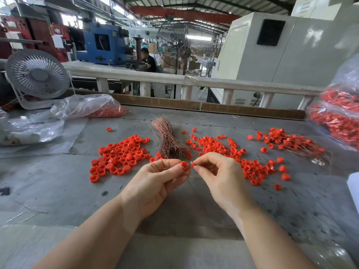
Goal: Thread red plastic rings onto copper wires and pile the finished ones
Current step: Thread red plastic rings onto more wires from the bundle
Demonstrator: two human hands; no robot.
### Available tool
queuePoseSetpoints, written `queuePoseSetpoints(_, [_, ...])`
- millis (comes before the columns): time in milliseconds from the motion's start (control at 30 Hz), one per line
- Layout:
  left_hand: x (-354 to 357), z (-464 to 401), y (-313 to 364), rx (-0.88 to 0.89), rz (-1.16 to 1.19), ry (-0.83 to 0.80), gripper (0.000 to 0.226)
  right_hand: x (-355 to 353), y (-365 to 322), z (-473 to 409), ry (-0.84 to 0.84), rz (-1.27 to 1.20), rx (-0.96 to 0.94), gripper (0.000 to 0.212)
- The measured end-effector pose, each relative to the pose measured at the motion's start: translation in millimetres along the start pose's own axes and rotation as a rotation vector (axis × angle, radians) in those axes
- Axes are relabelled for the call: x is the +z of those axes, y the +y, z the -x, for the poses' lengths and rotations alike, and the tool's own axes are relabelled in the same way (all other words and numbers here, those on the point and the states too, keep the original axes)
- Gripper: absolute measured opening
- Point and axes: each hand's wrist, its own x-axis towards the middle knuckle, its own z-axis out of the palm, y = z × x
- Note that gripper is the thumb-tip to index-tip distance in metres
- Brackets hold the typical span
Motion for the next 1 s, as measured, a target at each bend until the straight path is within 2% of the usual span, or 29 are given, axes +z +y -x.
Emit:
queuePoseSetpoints(200, [-0.6,-0.1,-0.1,0.009,0.004,0.002,0.02,0.4,0.7,0.0,-0.011,-0.009,-0.013,0.013])
queuePoseSetpoints(433, [0.1,-1.0,-1.5,0.046,0.0,-0.002,0.013,2.6,1.9,-0.8,-0.025,-0.138,0.012,0.026])
queuePoseSetpoints(633, [0.5,-0.1,-0.6,0.071,-0.026,-0.016,0.007,2.6,0.4,-1.2,-0.028,-0.153,-0.009,0.019])
queuePoseSetpoints(1000, [1.9,1.7,0.3,0.1,-0.049,-0.018,0.02,2.3,-2.5,1.0,0.016,-0.013,-0.122,0.012])
